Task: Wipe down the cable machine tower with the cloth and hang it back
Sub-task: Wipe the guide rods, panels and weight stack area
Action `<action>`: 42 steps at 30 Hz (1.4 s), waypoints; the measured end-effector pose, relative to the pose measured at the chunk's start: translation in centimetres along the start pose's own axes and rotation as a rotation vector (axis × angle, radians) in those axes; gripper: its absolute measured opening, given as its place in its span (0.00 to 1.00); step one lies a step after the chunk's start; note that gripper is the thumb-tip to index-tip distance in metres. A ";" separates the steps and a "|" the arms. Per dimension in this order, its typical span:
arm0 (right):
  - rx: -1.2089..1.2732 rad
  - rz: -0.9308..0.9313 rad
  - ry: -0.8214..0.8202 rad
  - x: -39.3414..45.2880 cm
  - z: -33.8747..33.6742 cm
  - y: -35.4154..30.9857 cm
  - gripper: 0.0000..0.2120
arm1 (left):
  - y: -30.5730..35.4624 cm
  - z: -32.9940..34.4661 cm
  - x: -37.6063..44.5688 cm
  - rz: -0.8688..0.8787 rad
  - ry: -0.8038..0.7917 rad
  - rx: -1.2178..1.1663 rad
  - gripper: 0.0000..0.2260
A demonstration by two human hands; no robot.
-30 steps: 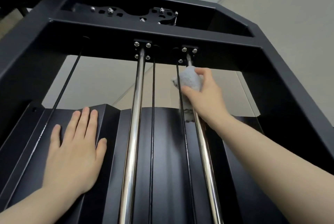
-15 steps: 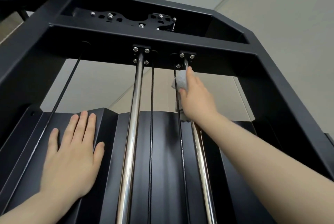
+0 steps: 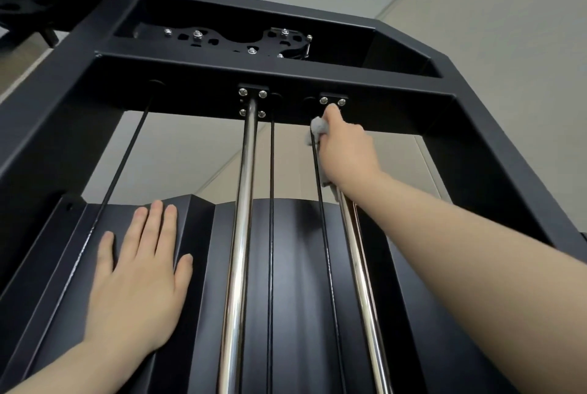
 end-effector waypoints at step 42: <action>0.468 0.488 -0.136 0.0 2.6 -7.4 0.28 | -0.4 -0.8 -3.1 0.014 -0.079 -0.079 0.28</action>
Point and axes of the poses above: each hand's wrist, its own x-axis towards the middle knuckle, its own z-axis out of the palm, y = z × x, the point moved 6 cm from there along x, towards the middle knuckle, and after that the axes turned 12 degrees about x, right-handed, at the moved point
